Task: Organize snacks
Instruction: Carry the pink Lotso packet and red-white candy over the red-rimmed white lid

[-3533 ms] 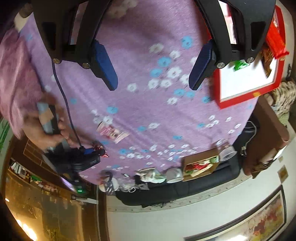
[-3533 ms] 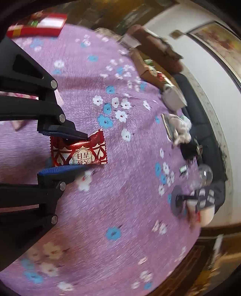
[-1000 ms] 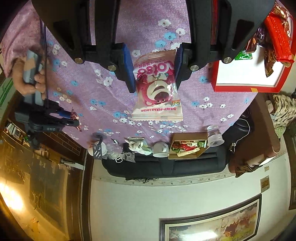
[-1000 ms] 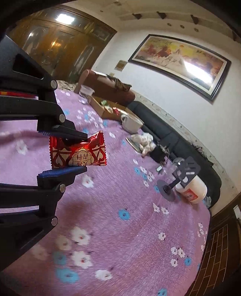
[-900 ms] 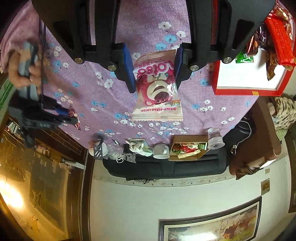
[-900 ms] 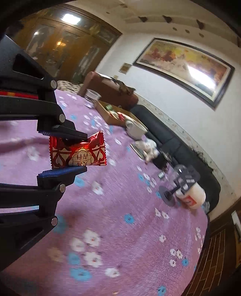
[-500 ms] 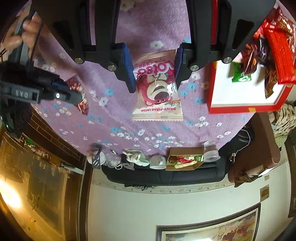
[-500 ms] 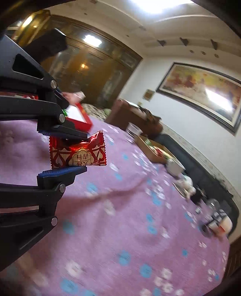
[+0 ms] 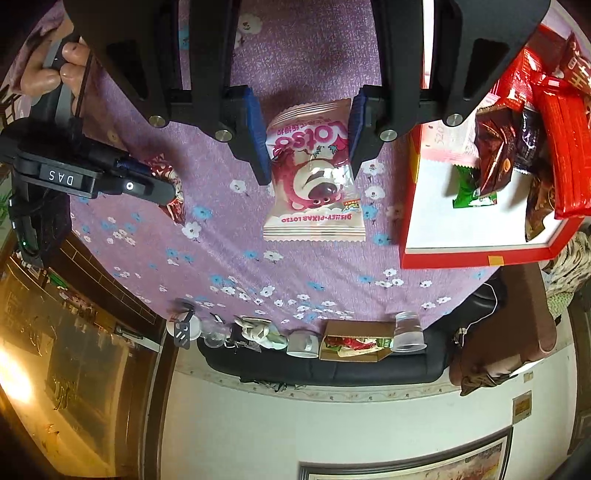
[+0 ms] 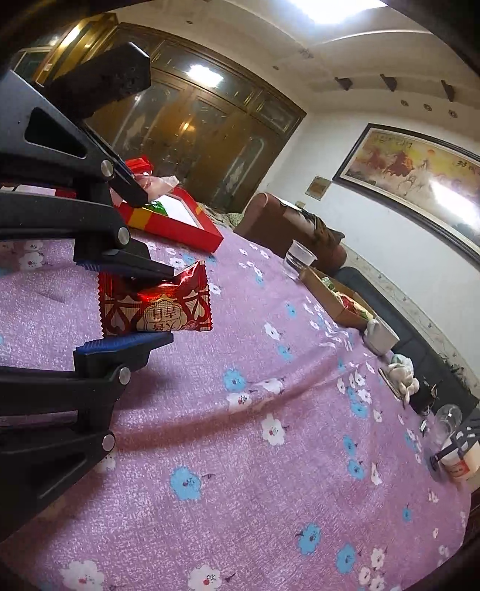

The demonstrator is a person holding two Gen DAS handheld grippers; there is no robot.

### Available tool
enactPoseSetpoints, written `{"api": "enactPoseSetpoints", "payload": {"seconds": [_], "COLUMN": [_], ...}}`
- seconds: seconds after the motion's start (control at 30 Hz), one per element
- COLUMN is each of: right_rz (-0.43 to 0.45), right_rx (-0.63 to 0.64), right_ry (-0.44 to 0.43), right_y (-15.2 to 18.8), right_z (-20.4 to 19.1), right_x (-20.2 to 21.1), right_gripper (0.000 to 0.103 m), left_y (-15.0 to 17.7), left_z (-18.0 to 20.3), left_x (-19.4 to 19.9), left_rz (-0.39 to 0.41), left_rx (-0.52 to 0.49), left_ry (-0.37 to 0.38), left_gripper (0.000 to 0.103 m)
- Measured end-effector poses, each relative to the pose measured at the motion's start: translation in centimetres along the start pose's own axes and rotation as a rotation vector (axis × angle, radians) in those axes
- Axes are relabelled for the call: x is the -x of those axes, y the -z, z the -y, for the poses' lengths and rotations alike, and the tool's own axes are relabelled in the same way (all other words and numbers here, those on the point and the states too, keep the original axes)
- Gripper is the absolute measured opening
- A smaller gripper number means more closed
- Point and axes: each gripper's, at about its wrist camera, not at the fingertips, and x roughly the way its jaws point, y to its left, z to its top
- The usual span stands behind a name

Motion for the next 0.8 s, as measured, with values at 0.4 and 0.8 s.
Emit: {"api": "enactPoseSetpoints", "payload": {"seconds": [0.4, 0.8], "right_rz": [-0.002, 0.008], "right_rx": [0.017, 0.032], "right_ry": [0.041, 0.048], "right_y": [0.1, 0.2], "right_z": [-0.2, -0.5], "right_x": [-0.3, 0.0], "right_gripper": [0.030, 0.030], "left_y": [0.7, 1.0], "left_z": [-1.4, -1.4], "left_x": [0.6, 1.1], "left_rz": [0.006, 0.008], "left_rx": [0.021, 0.019], "left_ry": [0.016, 0.017], "left_gripper": [0.035, 0.035]}}
